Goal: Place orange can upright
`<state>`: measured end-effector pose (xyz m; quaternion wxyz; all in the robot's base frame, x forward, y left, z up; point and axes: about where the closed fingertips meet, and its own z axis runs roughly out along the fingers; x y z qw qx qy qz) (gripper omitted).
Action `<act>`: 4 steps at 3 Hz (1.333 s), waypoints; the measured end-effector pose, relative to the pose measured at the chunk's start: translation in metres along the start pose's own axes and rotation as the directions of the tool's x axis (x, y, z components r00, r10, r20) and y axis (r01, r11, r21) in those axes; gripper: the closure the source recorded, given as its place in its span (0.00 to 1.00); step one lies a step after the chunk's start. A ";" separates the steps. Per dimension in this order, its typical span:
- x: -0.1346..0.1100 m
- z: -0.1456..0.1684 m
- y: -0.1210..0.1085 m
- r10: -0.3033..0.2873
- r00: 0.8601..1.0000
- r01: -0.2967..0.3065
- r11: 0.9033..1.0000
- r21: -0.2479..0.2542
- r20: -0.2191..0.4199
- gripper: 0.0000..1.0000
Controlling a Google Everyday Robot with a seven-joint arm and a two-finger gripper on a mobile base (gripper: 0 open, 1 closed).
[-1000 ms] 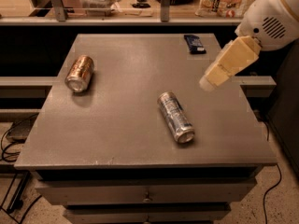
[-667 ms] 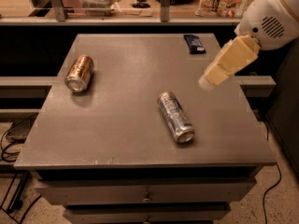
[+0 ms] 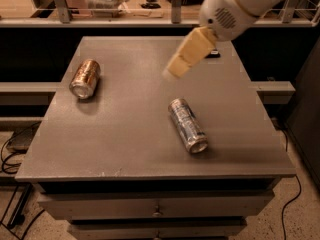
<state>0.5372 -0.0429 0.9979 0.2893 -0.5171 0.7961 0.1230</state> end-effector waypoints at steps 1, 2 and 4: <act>-0.041 0.032 0.007 -0.044 0.998 0.046 0.997 -0.054 0.042 0.00; -0.041 0.032 0.007 -0.044 0.998 0.046 0.997 -0.054 0.042 0.00; -0.110 0.107 0.029 0.023 0.989 0.000 0.988 -0.154 0.145 0.00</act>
Offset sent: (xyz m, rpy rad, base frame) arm 0.0130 0.0366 -0.0016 0.0304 0.0007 0.0532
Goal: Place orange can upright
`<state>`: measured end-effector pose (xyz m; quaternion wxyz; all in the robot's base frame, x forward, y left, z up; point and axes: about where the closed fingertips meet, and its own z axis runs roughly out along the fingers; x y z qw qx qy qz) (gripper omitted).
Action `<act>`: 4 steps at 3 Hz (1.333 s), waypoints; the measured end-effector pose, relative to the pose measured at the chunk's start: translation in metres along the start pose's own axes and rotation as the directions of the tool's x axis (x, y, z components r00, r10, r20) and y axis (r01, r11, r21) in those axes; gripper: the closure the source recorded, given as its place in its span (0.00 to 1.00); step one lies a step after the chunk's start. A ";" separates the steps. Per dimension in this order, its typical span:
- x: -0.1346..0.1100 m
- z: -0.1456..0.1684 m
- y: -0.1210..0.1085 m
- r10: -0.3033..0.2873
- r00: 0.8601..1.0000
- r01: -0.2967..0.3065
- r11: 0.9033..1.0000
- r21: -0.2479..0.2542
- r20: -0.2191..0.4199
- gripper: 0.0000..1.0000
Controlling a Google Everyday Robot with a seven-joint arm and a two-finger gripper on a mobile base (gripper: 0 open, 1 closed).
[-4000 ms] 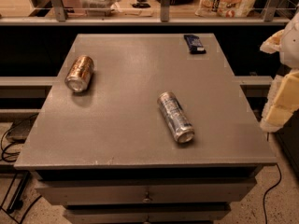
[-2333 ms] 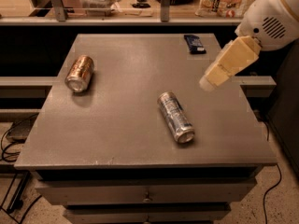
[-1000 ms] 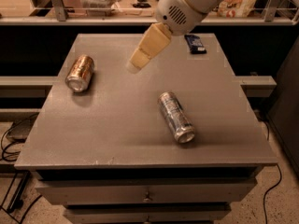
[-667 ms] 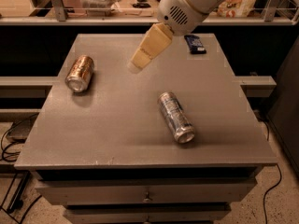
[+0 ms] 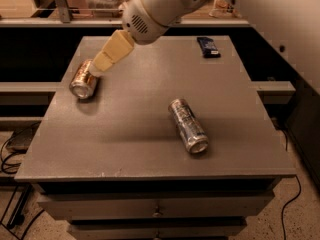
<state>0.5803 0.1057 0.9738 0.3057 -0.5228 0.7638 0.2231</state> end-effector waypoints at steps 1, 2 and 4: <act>-0.021 0.035 -0.010 0.055 0.998 -0.055 0.998 0.005 -0.006 0.00; -0.021 0.034 -0.010 0.053 0.999 -0.053 0.999 0.005 -0.006 0.00; -0.027 0.081 -0.028 0.180 0.982 -0.180 0.984 0.017 -0.049 0.00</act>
Offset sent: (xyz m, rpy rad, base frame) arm 0.0200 0.0232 -0.0079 0.0054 0.0216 -0.0324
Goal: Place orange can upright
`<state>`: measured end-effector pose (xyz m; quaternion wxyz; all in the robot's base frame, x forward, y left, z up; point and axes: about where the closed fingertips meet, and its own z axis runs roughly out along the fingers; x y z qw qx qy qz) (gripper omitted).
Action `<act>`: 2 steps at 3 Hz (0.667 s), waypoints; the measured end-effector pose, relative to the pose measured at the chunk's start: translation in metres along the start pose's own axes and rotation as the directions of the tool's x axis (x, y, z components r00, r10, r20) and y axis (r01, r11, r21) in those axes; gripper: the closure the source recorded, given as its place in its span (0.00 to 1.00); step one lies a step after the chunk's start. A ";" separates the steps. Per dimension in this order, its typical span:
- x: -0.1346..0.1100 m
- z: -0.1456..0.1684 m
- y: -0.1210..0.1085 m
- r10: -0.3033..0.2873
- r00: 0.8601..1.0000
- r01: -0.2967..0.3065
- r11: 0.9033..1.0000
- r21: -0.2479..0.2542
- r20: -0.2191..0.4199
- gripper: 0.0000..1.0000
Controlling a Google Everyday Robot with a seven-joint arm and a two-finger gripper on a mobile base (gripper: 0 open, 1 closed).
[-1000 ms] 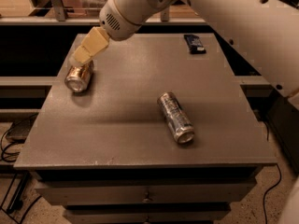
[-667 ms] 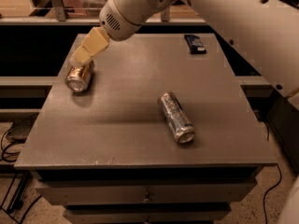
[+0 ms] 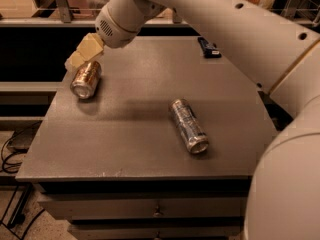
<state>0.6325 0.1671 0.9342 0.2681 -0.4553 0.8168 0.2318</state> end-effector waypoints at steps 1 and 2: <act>-0.002 0.016 -0.010 0.117 0.993 -0.117 0.993 0.005 0.013 0.00; 0.000 0.028 -0.027 0.234 0.972 -0.235 0.971 0.051 0.032 0.00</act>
Offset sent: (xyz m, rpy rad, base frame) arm 0.0519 -0.0044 -0.0372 0.0795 0.1534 -0.3960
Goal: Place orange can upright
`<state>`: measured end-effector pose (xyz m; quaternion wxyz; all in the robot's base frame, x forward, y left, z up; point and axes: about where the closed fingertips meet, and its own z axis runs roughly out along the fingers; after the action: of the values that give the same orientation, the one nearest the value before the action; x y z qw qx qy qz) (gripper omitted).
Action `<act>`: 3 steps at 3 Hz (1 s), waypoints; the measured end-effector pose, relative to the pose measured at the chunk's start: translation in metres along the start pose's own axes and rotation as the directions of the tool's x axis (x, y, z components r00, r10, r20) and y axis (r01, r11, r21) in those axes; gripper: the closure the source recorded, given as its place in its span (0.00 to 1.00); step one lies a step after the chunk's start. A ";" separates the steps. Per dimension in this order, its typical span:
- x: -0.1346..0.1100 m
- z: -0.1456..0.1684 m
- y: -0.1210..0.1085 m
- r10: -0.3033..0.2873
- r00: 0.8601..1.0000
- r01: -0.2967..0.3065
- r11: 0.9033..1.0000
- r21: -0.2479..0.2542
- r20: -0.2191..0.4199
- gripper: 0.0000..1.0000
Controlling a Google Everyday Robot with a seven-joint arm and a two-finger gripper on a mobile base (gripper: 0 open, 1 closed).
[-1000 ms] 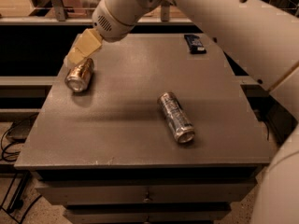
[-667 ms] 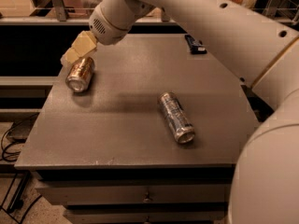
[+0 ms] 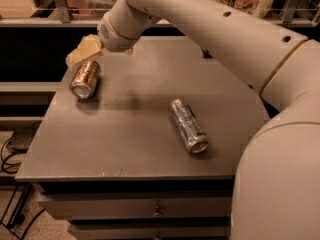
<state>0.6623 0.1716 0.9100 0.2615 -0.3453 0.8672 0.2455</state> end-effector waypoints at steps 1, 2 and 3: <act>0.003 0.007 -0.013 0.084 0.996 -0.084 0.995 0.051 0.008 0.00; 0.003 0.008 -0.012 0.098 0.995 -0.098 0.994 0.050 0.008 0.00; 0.009 0.018 -0.016 0.150 0.989 -0.150 0.987 0.051 -0.008 0.00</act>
Offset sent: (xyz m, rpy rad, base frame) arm 0.0078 -0.0042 -0.0086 -0.0028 0.0193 -0.0802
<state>0.6737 0.1684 0.8872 0.2459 -0.2738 0.8981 0.2408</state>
